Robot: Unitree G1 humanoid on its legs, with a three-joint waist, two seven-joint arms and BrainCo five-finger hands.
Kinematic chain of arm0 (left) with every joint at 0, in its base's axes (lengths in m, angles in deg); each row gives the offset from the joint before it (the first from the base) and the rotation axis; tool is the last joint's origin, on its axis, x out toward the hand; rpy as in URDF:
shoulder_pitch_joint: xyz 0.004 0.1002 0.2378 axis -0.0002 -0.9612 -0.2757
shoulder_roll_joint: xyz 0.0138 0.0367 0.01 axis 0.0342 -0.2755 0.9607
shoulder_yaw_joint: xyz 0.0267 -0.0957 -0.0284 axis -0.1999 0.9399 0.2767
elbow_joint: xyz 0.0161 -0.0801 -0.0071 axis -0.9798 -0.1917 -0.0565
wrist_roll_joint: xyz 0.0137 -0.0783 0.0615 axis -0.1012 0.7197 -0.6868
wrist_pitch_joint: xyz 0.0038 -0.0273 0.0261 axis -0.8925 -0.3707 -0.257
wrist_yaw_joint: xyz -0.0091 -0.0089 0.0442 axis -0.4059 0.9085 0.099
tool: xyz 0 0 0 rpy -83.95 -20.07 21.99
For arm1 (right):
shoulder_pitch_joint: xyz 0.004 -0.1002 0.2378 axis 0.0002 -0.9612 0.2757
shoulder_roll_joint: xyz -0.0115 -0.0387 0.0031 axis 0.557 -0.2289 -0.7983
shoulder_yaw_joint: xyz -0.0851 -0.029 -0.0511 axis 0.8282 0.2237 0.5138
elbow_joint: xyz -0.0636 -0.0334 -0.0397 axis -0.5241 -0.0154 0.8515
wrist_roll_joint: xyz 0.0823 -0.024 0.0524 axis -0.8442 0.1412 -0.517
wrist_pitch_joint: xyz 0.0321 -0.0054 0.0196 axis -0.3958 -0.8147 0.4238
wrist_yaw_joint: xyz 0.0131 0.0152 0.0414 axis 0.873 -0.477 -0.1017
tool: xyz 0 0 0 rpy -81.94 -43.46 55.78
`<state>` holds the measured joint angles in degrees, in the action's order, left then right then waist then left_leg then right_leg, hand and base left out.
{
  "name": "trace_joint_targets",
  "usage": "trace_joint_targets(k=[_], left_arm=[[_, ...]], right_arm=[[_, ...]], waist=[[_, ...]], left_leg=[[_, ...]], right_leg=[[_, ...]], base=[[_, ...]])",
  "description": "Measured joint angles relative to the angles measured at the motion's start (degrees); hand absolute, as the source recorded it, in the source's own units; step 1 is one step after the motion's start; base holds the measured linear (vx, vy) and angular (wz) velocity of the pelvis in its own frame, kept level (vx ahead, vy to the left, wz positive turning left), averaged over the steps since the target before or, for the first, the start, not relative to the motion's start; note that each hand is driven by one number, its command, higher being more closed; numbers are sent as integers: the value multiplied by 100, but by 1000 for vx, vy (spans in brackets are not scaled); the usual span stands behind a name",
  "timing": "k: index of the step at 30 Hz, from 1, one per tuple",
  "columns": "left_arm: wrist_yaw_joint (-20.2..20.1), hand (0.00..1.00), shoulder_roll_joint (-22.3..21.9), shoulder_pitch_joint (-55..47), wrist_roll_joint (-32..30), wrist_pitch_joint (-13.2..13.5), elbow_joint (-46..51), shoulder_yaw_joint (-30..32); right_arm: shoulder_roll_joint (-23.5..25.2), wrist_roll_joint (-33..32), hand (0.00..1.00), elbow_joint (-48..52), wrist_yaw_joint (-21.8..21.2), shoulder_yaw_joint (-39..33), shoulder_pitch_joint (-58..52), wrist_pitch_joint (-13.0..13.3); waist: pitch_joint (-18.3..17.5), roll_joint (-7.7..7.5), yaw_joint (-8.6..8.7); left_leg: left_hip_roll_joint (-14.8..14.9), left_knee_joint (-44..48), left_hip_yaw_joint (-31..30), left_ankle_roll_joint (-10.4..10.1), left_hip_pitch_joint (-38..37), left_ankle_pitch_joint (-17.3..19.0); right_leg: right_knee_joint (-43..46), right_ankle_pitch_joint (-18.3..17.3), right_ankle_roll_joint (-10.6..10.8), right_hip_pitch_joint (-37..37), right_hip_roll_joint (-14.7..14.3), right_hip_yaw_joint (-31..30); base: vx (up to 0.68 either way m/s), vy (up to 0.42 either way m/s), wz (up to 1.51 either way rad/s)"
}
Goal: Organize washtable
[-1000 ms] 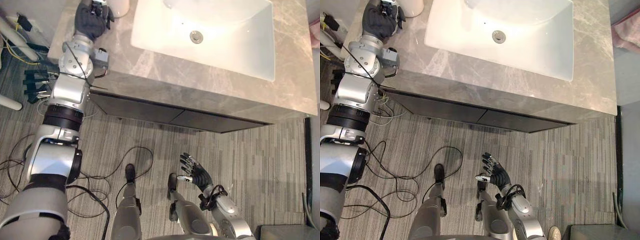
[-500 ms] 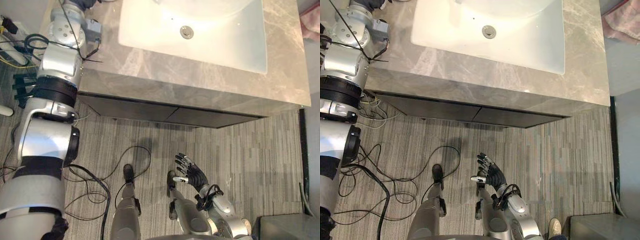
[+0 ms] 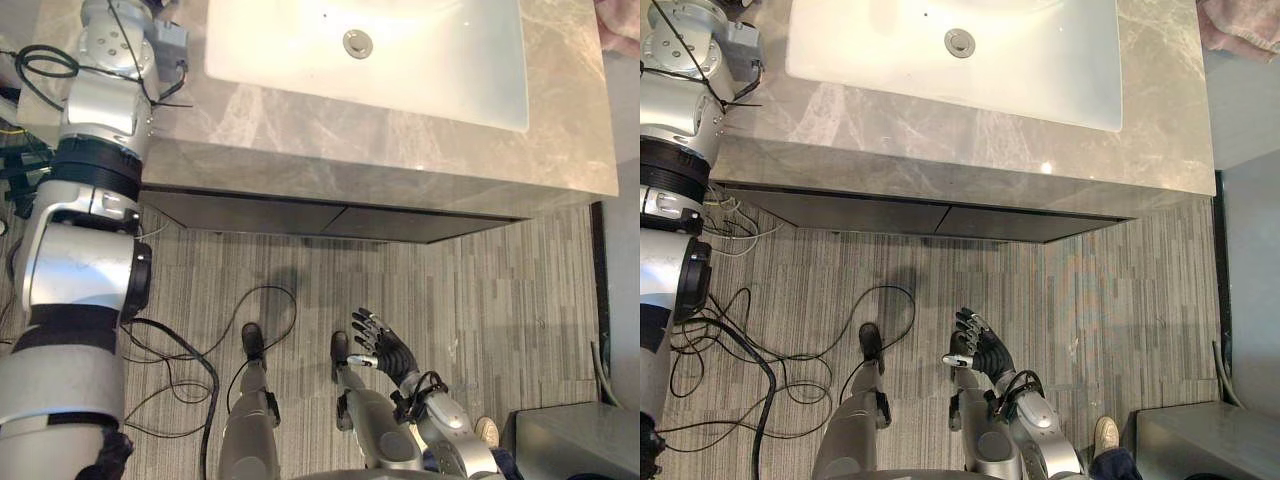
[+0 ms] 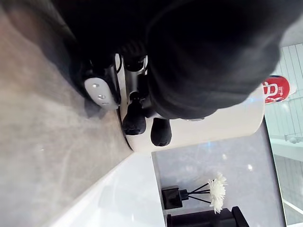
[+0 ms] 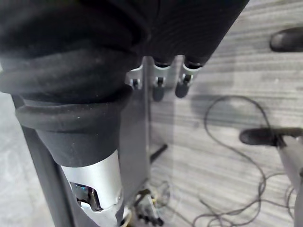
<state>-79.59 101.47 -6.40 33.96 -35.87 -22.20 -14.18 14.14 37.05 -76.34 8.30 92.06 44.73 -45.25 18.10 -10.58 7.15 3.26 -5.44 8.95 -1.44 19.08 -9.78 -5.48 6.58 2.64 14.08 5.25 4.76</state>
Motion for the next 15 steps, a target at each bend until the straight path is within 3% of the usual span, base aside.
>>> trace_joint_targets(k=[15], left_arm=[[20,100,89,194,-48,-19,-424,25]], right_arm=[[-116,-2,0,150,-2,-28,-277,1]], waist=[[12,-26,79]], left_leg=[[45,-4,66,-4,-63,3]], right_leg=[[20,6,4,11,-12,-62]], base=[[0,4,-2]])
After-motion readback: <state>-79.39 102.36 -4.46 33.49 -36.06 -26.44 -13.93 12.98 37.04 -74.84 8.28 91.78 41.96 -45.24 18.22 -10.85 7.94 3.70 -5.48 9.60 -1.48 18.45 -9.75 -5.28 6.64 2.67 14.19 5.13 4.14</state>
